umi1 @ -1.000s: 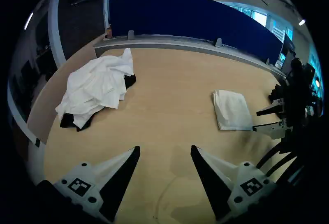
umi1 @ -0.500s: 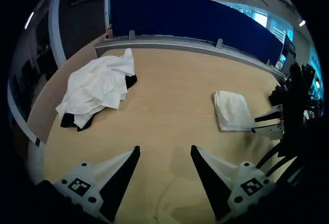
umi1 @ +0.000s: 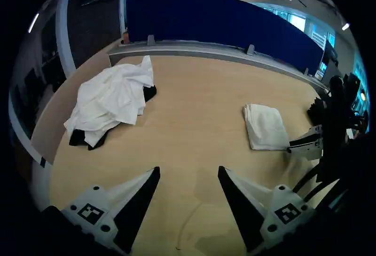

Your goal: Fold towel

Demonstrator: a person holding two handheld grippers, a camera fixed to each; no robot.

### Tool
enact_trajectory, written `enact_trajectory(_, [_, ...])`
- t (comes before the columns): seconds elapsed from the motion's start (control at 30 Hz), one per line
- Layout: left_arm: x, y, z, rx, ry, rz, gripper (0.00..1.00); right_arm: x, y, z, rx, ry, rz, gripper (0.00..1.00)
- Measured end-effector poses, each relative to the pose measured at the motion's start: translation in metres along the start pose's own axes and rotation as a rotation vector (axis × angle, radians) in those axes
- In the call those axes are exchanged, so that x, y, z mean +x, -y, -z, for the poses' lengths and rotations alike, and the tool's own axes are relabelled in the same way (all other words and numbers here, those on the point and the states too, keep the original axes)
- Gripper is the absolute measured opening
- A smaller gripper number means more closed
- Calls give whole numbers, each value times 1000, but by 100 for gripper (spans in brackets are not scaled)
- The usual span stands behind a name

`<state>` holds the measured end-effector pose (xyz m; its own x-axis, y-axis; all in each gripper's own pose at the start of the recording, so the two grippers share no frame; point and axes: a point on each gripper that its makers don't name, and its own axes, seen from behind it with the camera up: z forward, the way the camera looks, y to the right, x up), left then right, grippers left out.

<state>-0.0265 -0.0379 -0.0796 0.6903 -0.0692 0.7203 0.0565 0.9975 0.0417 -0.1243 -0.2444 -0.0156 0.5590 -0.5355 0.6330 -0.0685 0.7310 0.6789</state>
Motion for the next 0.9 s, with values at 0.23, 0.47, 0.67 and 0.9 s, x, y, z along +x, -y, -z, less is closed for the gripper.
enact_trajectory(0.23, [-1, 2, 0, 1, 0, 1, 92, -2, -1, 1, -4, 6, -1, 26])
enact_trajectory(0.47, [-2, 1, -1, 1, 0, -1, 91, -4, -4, 0, -24, -1, -19, 5])
enact_trajectory(0.67, [-1, 2, -2, 3, 0, -2, 91, -4, -4, 2, -18, -8, -41, 4])
enact_trajectory(0.9, [2, 3, 1, 4, -4, 2, 91, 17, -7, 17, -24, -67, -54, 3])
